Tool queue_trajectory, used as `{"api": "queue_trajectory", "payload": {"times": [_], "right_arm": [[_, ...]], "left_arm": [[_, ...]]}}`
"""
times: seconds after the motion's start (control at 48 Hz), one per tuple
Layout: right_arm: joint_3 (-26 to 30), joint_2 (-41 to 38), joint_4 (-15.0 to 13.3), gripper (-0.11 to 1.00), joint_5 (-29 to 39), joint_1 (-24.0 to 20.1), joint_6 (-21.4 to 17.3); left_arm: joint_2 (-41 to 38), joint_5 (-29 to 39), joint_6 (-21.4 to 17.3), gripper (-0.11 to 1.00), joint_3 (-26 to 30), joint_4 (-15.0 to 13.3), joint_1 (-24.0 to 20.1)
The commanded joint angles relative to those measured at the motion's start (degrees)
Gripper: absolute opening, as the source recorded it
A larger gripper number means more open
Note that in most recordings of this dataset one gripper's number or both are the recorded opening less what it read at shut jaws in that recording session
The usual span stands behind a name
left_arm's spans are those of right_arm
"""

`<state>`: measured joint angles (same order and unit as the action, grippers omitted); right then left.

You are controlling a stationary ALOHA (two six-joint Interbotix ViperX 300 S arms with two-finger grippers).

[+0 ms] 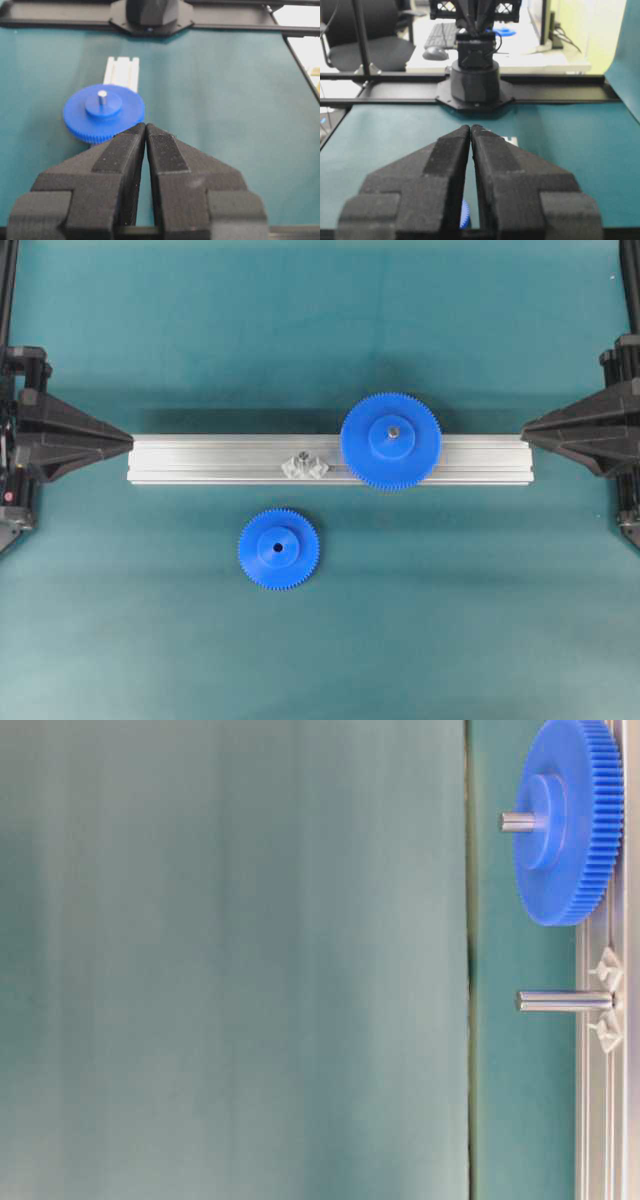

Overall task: Find the location of the shaft and insert the small gear.
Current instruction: 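Move the left gripper over the small blue gear on the table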

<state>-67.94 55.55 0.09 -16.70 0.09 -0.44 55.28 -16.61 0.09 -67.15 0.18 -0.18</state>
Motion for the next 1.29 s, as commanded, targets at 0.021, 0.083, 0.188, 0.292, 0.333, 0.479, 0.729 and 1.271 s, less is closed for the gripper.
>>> {"api": "queue_trajectory", "payload": {"times": [0.021, 0.083, 0.188, 0.292, 0.333, 0.479, 0.729, 1.271], "right_arm": [[-0.44, -0.88, 0.97, 0.16, 0.97, 0.26, -0.26], [-0.53, -0.79, 2.64, 0.26, 5.63, 0.09, -1.67], [0.7, -0.62, 3.08, 0.21, 13.8, 0.09, -4.75], [2.2, -0.53, 2.9, 0.17, 19.25, 0.09, -5.98], [2.72, -0.62, 2.9, 0.17, 21.09, 0.09, -6.06], [3.25, -1.23, 2.81, 0.17, 25.31, 0.53, -6.06], [4.13, -2.99, 2.81, 0.17, 29.71, 1.05, -6.33], [3.78, -4.57, 3.08, 0.17, 32.78, 4.48, -7.65]], "left_arm": [[-2.11, 0.53, -0.26, 0.11, 1.23, 0.7, -0.18], [-3.52, 1.05, -0.26, 0.14, 2.02, 0.7, -0.18], [-6.33, 1.93, -0.26, 0.02, 3.69, 0.7, 0.09], [-9.67, 2.46, 0.7, 0.01, 5.1, 0.7, 1.23], [-11.6, 3.43, 1.76, 0.01, 5.89, 0.7, 2.11], [-17.75, 9.05, 5.1, 0.01, 8.96, 0.7, 3.08], [-27.95, 17.05, 5.98, 0.04, 17.31, 0.7, 5.1], [-43.33, 18.19, 9.05, 0.9, 23.91, 0.7, 7.12]]}}
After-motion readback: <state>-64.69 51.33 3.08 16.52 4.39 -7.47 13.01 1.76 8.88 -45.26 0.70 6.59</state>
